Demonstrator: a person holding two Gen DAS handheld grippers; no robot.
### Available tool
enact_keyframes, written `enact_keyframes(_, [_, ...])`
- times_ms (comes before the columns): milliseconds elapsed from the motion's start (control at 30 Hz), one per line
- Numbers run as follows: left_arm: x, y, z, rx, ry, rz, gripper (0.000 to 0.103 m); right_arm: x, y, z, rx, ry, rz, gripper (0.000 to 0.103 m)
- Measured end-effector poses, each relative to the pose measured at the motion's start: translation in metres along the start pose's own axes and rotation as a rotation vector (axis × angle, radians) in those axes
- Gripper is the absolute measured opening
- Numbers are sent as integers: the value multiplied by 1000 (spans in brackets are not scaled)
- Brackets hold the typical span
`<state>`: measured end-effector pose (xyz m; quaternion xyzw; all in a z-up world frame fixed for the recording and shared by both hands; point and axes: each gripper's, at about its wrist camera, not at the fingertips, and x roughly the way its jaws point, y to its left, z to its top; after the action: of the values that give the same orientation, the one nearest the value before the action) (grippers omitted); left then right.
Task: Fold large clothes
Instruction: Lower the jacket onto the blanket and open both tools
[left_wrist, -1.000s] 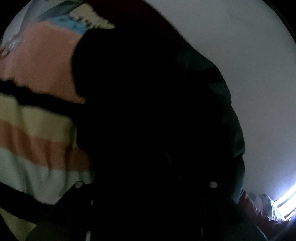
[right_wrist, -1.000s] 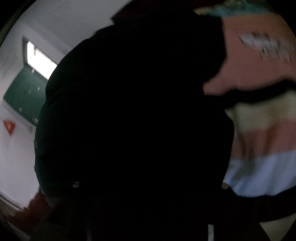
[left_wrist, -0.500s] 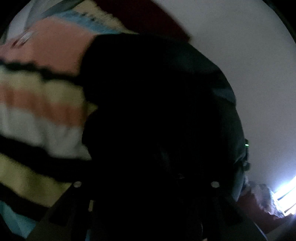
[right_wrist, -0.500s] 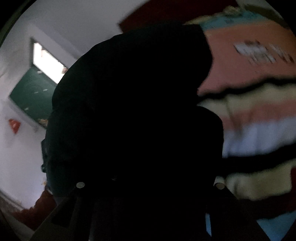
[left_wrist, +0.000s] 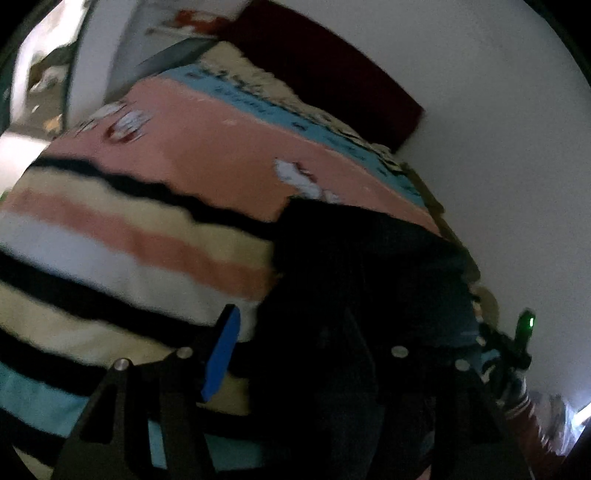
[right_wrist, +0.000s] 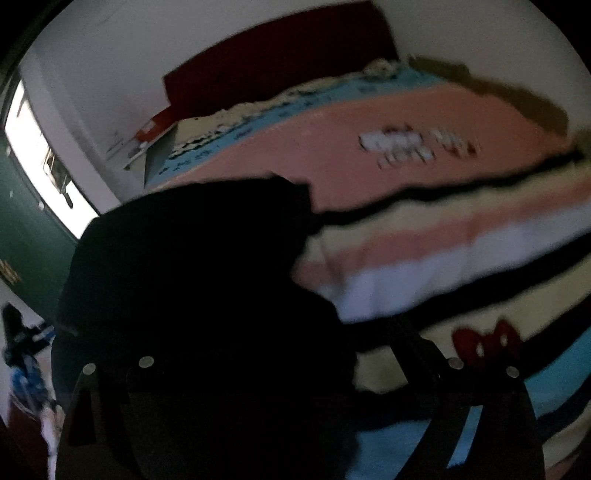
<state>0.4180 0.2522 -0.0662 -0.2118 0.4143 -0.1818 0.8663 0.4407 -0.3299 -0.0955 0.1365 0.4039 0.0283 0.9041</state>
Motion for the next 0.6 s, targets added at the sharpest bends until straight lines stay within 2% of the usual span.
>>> enact_keyframes(167, [66,-89,26,170,11,13,56,9,56,18,-100,-30,23,94])
enact_keyframes(300, [127,-126,35,204,-8,77,56,28,92,27,-145,-54,18,94])
enact_keyframes(367, [150,-122,43,196,-6,129,56,45,93,30,-142,-58,16,95])
enact_keyframes(433, [169,-107,52,139,19,152,58,60,79,31,-108,-53,27,96])
enact_keyframes(533, [177,-80,65,21,35,156,58,69,45,33,18,-42,48,97])
enact_keyframes(600, [171,-62,68,-18,38,206,58,76,27,37,92,-26,34,97])
